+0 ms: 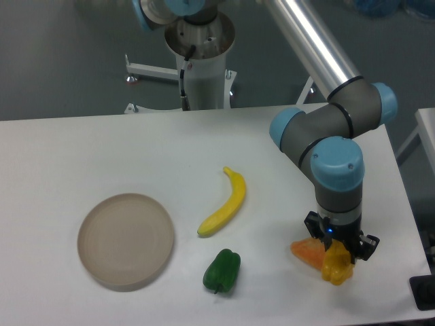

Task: Place the yellow pepper on the plate
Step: 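Lift the yellow pepper with the gripper off the orange object, then carry the held yellow pepper across the table over the beige plate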

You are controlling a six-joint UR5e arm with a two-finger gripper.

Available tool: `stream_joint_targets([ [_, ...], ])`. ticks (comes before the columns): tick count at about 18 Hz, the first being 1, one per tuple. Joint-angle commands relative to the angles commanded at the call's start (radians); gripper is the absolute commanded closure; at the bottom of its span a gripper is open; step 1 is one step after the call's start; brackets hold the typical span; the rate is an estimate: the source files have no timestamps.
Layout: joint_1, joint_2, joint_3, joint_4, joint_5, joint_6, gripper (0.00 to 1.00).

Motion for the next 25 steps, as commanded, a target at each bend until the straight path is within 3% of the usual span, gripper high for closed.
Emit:
stream_joint_targets([
  [7, -0.024, 0.034, -0.018, -0.009, 0.005, -0.006, 0.43],
  [16, -0.044, 0.250, -0.265, -0.067, 0.003, -0.023, 0.43],
  [20, -0.109, 0.340, -0.359, -0.152, -0.003, -0.142, 0.43],
  [22, -0.146, 0.353, -0.393, -0.156, -0.006, -0.234, 0.43],
  [25, -0.230, 0.345, -0.391, -0.153, -0.012, -0.423, 0.43],
])
